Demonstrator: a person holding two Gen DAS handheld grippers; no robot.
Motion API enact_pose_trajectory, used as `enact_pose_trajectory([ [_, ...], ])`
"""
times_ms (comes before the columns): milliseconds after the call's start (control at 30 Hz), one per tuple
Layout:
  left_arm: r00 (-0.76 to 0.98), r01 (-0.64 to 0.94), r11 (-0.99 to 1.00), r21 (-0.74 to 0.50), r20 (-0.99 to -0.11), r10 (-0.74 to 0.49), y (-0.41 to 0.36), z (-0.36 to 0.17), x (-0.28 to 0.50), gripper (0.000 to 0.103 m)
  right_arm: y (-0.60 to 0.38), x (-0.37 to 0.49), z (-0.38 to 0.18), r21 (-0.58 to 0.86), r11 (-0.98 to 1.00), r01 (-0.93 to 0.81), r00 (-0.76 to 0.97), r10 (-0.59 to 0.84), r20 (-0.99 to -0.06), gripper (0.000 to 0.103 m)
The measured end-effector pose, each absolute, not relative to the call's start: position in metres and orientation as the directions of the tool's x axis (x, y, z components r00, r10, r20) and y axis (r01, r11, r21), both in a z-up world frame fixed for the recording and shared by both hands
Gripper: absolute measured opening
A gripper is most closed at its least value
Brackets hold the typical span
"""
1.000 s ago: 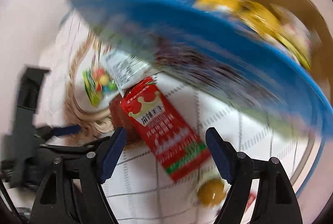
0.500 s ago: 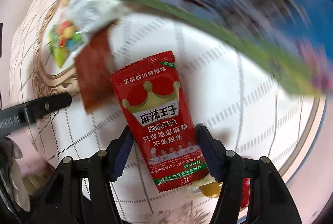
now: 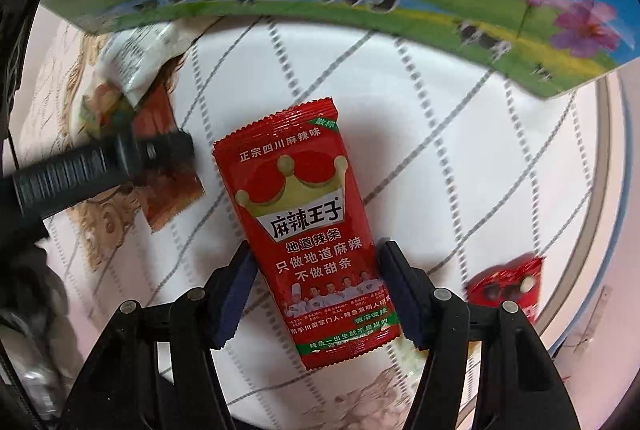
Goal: Organize snacks
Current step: 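Grasp the brown sauce packet with the left tool while the right tool grasps the red spicy strip pack, then carry both packets into the box and open both tools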
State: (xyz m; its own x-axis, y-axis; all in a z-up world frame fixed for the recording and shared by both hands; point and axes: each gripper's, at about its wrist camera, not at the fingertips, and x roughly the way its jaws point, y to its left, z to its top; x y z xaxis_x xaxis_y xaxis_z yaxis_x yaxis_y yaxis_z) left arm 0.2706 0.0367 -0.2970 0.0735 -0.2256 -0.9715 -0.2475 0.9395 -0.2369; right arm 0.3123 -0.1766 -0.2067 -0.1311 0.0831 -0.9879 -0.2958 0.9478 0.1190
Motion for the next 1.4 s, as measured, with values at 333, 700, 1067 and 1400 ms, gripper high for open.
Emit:
enact_pose_trajectory([
  [333, -0.024, -0.218, 0.931, -0.292, -0.952, -0.304, 0.064, -0.315, 0.233, 0.058, -0.136, 0.303, -0.188, 0.069, 0.925, -0.373, -0.061, 0.05, -0.997, 0.075],
  [700, 0.053, -0.321, 0.907, -0.273, -0.961, -0.271, 0.093, -0.3, 0.17, 0.052, -0.152, 0.283, -0.206, 0.005, 0.911, -0.411, -0.032, -0.009, -0.999, 0.06],
  [1067, 0.047, -0.256, 0.943, -0.212, -0.977, -0.207, 0.053, -0.302, 0.187, 0.052, -0.184, 0.256, -0.213, 0.013, 0.935, -0.354, -0.025, 0.005, -1.0, 0.062],
  [1400, 0.119, -0.247, 0.938, -0.243, -0.968, -0.219, 0.031, -0.244, 0.189, 0.052, -0.19, 0.246, -0.161, 0.171, 0.933, -0.316, 0.036, 0.192, -0.981, 0.054],
])
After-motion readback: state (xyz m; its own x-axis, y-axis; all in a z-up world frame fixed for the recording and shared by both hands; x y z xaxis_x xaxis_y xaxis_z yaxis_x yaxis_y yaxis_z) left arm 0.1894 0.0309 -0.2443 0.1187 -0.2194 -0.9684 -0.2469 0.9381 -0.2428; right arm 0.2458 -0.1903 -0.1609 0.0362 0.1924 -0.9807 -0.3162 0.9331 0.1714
